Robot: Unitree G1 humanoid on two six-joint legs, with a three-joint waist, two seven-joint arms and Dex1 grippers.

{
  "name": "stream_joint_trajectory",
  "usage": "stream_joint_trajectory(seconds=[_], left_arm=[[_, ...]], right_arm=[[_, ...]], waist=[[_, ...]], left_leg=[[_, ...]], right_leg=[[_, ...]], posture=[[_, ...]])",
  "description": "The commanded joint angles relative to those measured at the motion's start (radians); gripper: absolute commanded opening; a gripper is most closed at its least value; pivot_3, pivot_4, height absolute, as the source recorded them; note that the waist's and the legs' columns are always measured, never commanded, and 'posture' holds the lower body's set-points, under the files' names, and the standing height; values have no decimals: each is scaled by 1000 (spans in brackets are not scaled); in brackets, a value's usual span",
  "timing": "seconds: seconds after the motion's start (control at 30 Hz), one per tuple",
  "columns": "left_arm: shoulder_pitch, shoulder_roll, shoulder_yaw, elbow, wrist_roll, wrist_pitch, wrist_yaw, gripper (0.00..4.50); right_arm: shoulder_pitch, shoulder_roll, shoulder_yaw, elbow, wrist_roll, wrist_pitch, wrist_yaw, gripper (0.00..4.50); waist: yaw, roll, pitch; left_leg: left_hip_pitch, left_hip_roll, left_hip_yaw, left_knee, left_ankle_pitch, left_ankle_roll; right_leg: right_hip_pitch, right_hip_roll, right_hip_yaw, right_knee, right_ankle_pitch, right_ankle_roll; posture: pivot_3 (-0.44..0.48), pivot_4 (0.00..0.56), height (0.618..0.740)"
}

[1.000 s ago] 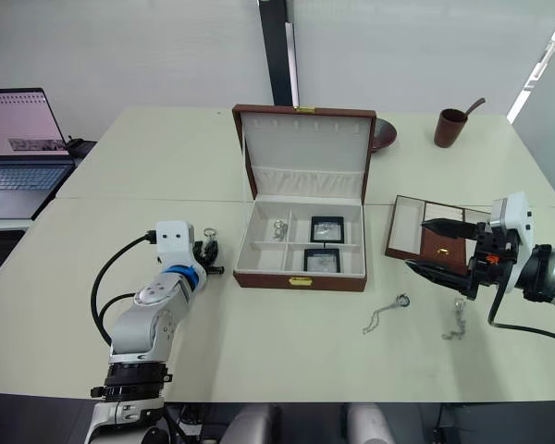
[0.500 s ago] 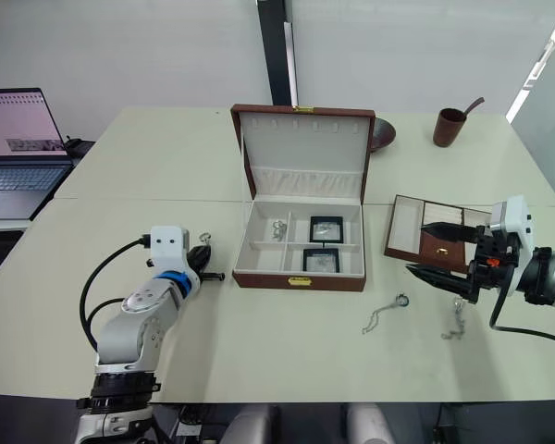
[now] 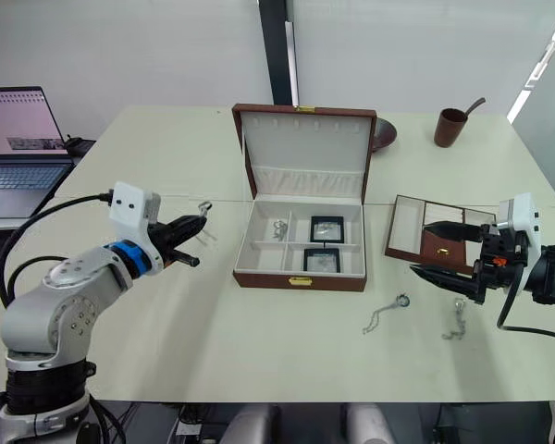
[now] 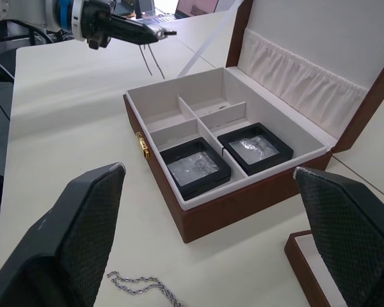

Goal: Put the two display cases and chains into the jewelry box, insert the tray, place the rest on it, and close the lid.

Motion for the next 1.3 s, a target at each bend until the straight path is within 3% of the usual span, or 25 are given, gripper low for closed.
stream_joint_trajectory(seconds=[0.03, 0.5, 0.87, 1.3], left_arm=[[-63, 38, -8, -59, -81, 35, -73, 34], [-197, 26, -126, 2, -150, 52, -160, 34], [-57, 45, -211, 100, -95, -38, -271, 34], [-37, 23, -222, 132, -60, -85, -287, 34]], right_arm=[[13, -5, -48, -35, 8, -17, -10, 4500], [101, 22, -90, -119, 15, -17, -82, 4500], [136, 52, -93, -174, 20, -14, -142, 4500], [137, 53, -89, -172, 20, -17, -156, 4500]], waist=[[0, 0, 0], [-2, -1, 1], [-1, -1, 1], [0, -1, 1]], left_leg=[[0, 0, 0, 0, 0, 0], [0, 0, 0, 0, 0, 0], [0, 0, 0, 0, 0, 0], [0, 0, 0, 0, 0, 0]], right_leg=[[0, 0, 0, 0, 0, 0], [0, 1, 1, 0, 0, 0], [0, 1, 1, 0, 0, 0], [0, 0, 1, 0, 0, 0]], posture=[[0, 150, 740], [0, 150, 740], [0, 150, 740], [0, 150, 740]])
